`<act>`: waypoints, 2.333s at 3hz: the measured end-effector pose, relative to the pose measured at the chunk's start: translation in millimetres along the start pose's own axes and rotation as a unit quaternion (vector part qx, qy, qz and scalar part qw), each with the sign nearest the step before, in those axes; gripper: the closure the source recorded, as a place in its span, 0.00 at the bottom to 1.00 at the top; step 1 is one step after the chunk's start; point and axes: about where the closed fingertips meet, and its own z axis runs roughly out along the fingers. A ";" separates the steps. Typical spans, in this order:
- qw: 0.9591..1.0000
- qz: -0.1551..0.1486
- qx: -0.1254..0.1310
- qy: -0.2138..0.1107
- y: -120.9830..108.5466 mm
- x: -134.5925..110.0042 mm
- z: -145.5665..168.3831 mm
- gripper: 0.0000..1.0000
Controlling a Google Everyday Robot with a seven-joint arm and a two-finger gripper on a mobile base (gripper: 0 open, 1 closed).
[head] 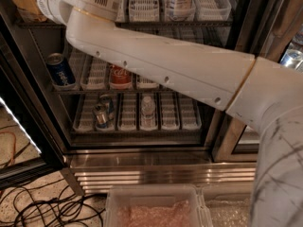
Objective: Pick orange can from top shelf of fridge
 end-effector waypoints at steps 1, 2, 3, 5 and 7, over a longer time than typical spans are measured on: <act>1.000 -0.017 -0.008 -0.004 -1.5 -3.2 13.1 0.19; 1.000 -0.025 -0.019 -0.001 4.3 -1.1 25.5 0.19; 0.999 -0.029 -0.032 0.001 15.0 1.4 34.4 0.38; 0.999 -0.028 -0.033 0.002 15.5 1.9 34.8 0.84; 0.999 -0.014 -0.029 0.013 15.5 -5.4 13.1 1.00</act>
Offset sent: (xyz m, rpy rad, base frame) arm 0.0370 0.0301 0.0114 -0.0635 -0.0283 0.0628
